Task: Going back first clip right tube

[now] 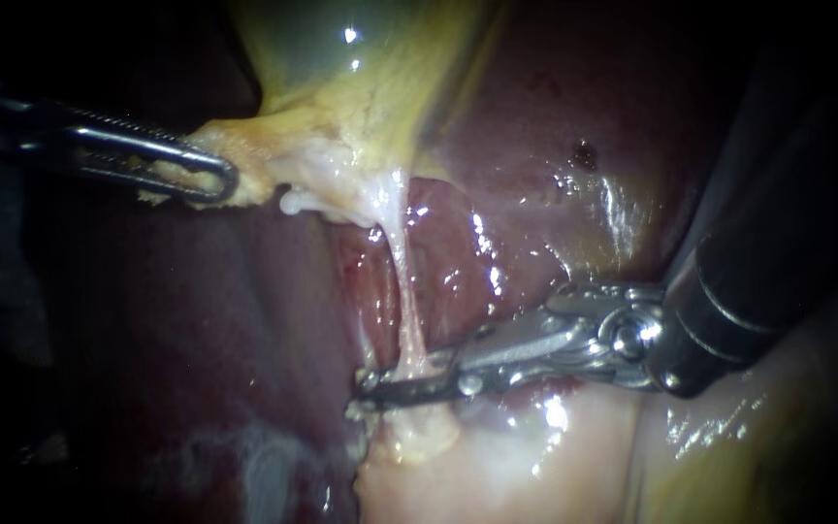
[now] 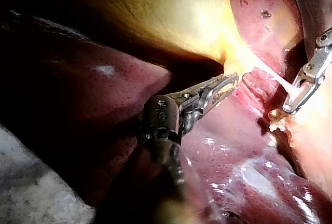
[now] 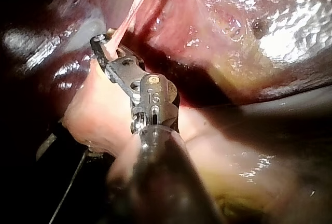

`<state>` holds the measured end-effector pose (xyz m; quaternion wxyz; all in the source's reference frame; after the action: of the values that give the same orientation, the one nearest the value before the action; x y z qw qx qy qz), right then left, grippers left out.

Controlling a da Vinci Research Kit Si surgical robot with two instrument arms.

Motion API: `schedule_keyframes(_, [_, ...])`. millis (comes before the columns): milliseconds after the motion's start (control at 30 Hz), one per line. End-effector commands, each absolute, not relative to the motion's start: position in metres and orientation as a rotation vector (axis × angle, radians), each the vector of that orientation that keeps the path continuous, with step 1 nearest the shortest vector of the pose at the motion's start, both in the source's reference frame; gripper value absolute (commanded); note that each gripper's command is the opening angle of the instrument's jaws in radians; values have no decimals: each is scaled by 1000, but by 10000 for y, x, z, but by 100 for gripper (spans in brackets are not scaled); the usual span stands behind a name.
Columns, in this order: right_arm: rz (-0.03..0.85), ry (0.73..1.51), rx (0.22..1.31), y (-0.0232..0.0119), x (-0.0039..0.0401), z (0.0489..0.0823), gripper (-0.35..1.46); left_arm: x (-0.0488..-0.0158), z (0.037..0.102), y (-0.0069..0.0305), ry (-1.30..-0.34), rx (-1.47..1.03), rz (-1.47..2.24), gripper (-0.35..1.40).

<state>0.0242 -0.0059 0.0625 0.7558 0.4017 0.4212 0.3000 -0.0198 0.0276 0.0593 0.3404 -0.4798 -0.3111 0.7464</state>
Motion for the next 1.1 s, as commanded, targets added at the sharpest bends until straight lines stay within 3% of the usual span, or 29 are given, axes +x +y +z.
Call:
schedule_keyframes(33, [654,918,876,-59,242,626,-35,-198,593,276,-809,-1249,1943,-35])
schedule_keyframes(500, [656,924,877,-58,243,628,-35,-197,593,276,-810,-1249,1943,-35])
schedule_keyframes(667, [659,938,880,-59,249,630,39,-197,594,276,-810,-1249,1943,-35])
schedule_keyframes(833, [671,1006,899,-60,254,635,48,-196,594,276,-811,-1249,1943,-35])
schedule_keyframes(1033, [671,1009,897,-62,254,639,49,-196,593,276,-811,-1249,1943,-35])
schedule_keyframes(1100, [609,1035,857,-62,254,642,48,-196,593,276,-811,-1249,1943,-35])
